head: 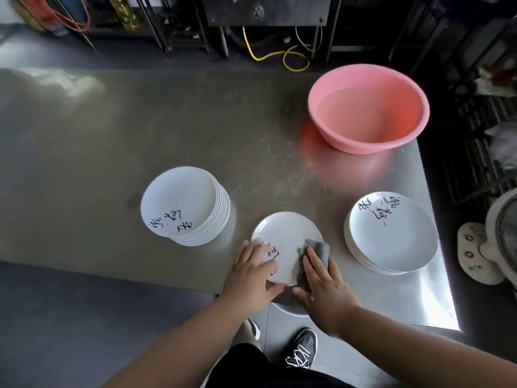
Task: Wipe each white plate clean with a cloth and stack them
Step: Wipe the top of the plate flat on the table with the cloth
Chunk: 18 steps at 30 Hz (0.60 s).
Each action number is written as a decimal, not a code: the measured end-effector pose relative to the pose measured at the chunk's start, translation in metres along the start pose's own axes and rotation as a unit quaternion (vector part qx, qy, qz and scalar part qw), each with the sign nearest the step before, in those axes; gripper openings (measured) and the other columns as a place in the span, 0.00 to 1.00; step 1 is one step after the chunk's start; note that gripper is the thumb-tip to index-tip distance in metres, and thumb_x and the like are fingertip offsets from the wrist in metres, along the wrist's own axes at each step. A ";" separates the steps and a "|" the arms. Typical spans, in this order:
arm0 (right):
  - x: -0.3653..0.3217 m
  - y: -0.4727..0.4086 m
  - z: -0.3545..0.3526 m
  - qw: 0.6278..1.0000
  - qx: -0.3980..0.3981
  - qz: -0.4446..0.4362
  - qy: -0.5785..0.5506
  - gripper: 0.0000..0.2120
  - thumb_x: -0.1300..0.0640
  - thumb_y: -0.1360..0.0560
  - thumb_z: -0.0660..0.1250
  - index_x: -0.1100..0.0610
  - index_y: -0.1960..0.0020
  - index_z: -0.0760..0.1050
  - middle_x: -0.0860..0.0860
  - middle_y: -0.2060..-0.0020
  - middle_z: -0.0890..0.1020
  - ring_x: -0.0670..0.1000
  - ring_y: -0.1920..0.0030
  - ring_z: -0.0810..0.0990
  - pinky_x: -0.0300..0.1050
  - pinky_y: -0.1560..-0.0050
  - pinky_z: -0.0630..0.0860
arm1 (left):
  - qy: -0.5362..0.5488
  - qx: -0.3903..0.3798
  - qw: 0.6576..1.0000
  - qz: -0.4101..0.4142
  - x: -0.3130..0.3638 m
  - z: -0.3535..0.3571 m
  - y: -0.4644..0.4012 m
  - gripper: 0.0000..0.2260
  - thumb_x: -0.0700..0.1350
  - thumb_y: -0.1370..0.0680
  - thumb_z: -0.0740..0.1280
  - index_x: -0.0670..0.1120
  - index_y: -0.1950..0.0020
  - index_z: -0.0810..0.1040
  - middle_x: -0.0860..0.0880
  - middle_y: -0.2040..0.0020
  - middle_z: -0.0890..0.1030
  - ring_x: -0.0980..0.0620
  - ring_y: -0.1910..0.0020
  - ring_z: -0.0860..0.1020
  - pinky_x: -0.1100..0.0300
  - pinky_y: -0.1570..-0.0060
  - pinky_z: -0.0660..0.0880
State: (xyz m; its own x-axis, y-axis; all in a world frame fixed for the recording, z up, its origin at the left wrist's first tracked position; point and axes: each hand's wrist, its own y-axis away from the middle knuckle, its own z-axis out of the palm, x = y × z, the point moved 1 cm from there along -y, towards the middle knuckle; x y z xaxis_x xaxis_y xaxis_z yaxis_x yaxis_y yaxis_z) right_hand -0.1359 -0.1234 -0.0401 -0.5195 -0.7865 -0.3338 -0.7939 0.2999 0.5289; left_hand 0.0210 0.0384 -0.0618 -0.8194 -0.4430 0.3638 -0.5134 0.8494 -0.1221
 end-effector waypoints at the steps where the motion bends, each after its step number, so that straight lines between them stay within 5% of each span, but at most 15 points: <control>1: 0.003 -0.008 -0.007 1.000 0.006 -0.011 0.017 0.47 0.26 0.25 0.34 0.52 0.14 0.40 0.43 0.16 0.36 0.56 0.17 0.34 0.53 0.16 0.44 | 0.001 -0.004 1.000 0.007 -0.003 -0.004 0.000 0.16 0.64 0.30 0.74 0.53 0.53 0.83 0.51 0.37 0.79 0.48 0.35 0.76 0.41 0.23 0.62; 6: 0.009 -0.053 -0.043 0.998 0.066 -0.012 -0.014 0.36 0.34 0.16 0.50 0.48 0.14 0.45 0.37 0.17 0.39 0.56 0.16 0.42 0.53 0.17 0.50 | 0.008 -0.007 1.000 0.006 -0.012 -0.015 -0.003 0.11 0.52 0.31 0.82 0.58 0.50 0.87 0.57 0.42 0.84 0.51 0.43 0.82 0.52 0.38 0.66; 9: -0.006 -0.035 -0.019 0.996 0.082 0.018 0.010 0.38 0.33 0.16 0.47 0.53 0.14 0.46 0.44 0.15 0.39 0.60 0.17 0.45 0.51 0.17 0.47 | 0.022 -0.032 0.999 -0.035 -0.008 -0.012 -0.002 0.12 0.52 0.32 0.83 0.58 0.50 0.87 0.58 0.42 0.84 0.52 0.44 0.81 0.52 0.42 0.67; 13: -0.020 0.001 0.019 0.999 0.031 0.009 0.010 0.45 0.27 0.23 0.35 0.53 0.14 0.42 0.44 0.17 0.34 0.58 0.17 0.36 0.49 0.18 0.36 | 0.023 -0.028 0.999 -0.024 -0.008 -0.009 0.003 0.11 0.52 0.29 0.80 0.58 0.48 0.86 0.58 0.41 0.83 0.52 0.44 0.80 0.51 0.45 0.69; 18: 0.007 -0.043 -0.023 0.996 0.089 0.011 -0.005 0.39 0.31 0.18 0.44 0.52 0.14 0.48 0.41 0.16 0.40 0.59 0.18 0.50 0.52 0.18 0.53 | 0.011 0.014 1.000 -0.022 -0.004 -0.003 0.007 0.10 0.54 0.24 0.68 0.60 0.45 0.85 0.59 0.42 0.83 0.52 0.45 0.80 0.53 0.46 0.69</control>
State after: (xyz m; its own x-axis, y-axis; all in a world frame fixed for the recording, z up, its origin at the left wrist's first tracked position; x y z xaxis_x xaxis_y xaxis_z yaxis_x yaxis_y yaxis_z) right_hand -0.0983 -0.1540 -0.0475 -0.5405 -0.7733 -0.3316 -0.8247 0.4090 0.3906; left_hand 0.0210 0.0471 -0.0614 -0.7902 -0.4730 0.3896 -0.5560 0.8208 -0.1309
